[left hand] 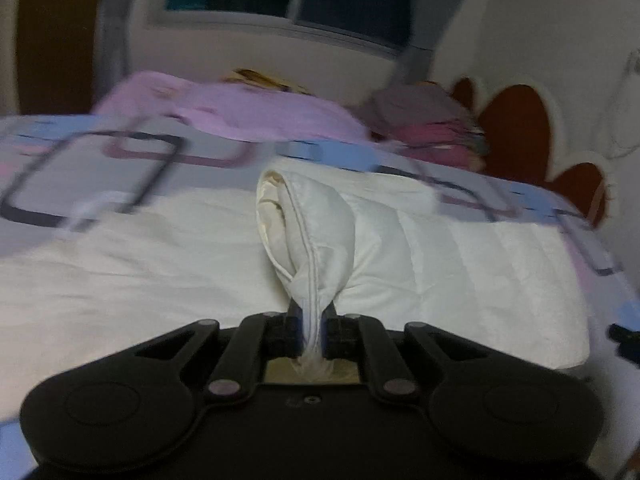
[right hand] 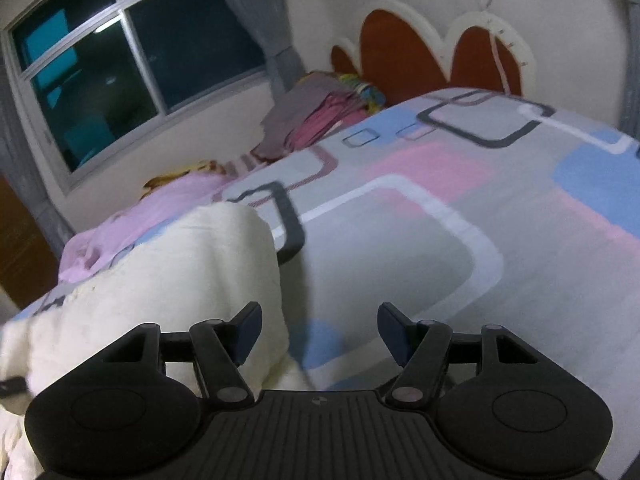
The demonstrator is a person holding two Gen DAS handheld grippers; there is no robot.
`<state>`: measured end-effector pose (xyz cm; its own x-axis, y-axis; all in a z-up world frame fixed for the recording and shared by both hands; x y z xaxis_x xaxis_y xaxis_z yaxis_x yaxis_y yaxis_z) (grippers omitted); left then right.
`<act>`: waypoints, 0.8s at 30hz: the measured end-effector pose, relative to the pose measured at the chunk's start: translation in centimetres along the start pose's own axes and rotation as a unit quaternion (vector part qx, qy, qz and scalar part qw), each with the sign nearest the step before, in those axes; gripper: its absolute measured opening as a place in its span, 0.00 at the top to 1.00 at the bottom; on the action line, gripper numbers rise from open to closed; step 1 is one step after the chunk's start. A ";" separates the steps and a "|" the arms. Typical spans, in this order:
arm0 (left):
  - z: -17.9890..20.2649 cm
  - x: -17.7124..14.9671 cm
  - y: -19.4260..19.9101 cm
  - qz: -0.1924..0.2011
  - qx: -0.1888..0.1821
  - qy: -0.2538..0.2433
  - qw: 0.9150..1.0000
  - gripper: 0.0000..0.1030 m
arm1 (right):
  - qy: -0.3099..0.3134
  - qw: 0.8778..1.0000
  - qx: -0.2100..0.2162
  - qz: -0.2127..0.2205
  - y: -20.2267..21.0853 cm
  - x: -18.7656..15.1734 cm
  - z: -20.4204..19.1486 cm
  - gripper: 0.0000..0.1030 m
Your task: Fold large clothes
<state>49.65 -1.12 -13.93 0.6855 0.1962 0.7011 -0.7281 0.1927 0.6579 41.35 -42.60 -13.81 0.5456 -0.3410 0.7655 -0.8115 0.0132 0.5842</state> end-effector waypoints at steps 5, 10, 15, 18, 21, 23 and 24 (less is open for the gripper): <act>-4.8 -2.1 -0.9 -0.037 0.044 0.035 0.998 0.93 | 0.024 0.999 0.018 -0.023 -1.6 -1.4 -1.5 0.37; -5.1 -2.7 -0.5 -0.023 0.054 0.044 0.997 0.93 | 0.044 0.998 0.026 -0.029 -2.6 -1.9 -2.5 0.37; -6.1 -2.2 -1.1 -0.027 0.069 0.046 0.996 0.93 | 0.058 0.996 0.052 -0.040 -4.3 -1.7 -3.6 0.78; -6.2 -3.6 -2.5 -0.068 0.072 0.024 0.995 0.82 | 0.091 0.992 0.052 -0.067 -6.7 -2.4 -4.6 0.80; -6.3 -2.8 -1.3 -0.050 0.087 0.015 0.995 0.62 | 0.080 0.994 0.044 -0.056 -7.1 -1.2 -3.9 0.80; -6.6 -1.2 0.6 0.000 0.107 0.011 0.994 0.39 | 0.069 0.996 0.048 -0.025 -6.4 0.8 -3.5 0.55; -6.3 -0.1 1.5 0.033 0.112 0.003 0.993 0.38 | 0.069 0.996 0.049 -0.009 -6.4 1.9 -3.4 0.44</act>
<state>48.49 5.25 -14.73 0.6364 0.2063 0.7433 -0.7536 -0.0397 0.6562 48.32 -40.12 -15.14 0.5785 -0.2083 0.7886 -0.8141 -0.0869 0.5742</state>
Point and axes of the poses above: each gripper's, at about its wrist camera, not at the fingertips, and y roughly against the way its jaws point, z to its right, x to its top, the point moved 10 cm from there along -y, roughly the way its jaws point, and after that the axes turned 9 degrees about y, right-handed, at the moved point
